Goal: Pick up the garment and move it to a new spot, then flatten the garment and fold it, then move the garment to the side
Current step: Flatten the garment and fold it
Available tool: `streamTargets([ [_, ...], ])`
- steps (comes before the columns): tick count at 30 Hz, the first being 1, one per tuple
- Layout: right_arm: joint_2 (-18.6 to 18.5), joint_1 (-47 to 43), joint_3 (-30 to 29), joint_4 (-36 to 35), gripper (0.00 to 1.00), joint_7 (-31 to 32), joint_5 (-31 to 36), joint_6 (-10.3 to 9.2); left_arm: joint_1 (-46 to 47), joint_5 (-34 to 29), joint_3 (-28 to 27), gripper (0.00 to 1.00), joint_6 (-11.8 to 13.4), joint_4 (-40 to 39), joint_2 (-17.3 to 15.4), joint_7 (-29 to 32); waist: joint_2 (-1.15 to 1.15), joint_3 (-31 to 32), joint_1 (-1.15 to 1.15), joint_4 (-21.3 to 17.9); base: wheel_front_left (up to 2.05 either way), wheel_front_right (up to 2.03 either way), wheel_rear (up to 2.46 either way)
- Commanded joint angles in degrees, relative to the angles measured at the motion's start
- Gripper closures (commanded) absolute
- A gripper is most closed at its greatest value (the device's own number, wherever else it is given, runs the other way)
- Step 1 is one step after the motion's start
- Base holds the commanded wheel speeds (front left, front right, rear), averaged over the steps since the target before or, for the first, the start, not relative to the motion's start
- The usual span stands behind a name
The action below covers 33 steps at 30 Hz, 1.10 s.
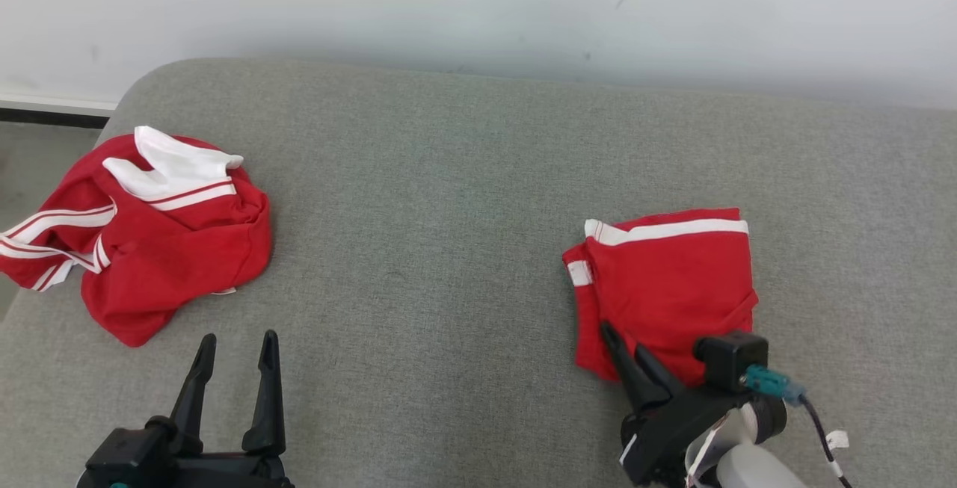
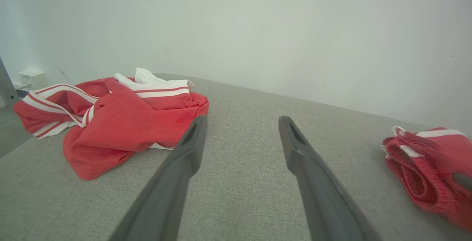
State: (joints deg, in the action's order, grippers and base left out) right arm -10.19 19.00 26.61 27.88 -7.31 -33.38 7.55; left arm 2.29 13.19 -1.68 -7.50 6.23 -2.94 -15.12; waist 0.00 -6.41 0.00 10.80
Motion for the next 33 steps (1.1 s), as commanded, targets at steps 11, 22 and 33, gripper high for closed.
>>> streamTargets([
  [11,-0.9,-0.5,-2.1,-2.1,0.00,-5.7,0.6,-0.13,0.6,0.8,-0.1,0.00,0.0,0.6,0.0,0.0,0.00,0.3,0.00,-0.5,0.00,0.00,0.00],
  [22,-5.9,-3.3,-15.1,-2.1,0.80,-7.8,3.4,-0.13,0.0,-0.1,-0.7,0.00,0.0,0.0,0.1,0.0,0.00,0.6,0.00,-1.2,0.00,0.00,0.00],
  [33,-3.4,0.5,-15.4,7.3,1.00,-7.9,8.0,-0.13,1.7,-0.4,0.5,0.00,0.0,0.5,0.1,0.0,0.00,-0.7,0.00,0.7,0.00,0.00,0.00],
])
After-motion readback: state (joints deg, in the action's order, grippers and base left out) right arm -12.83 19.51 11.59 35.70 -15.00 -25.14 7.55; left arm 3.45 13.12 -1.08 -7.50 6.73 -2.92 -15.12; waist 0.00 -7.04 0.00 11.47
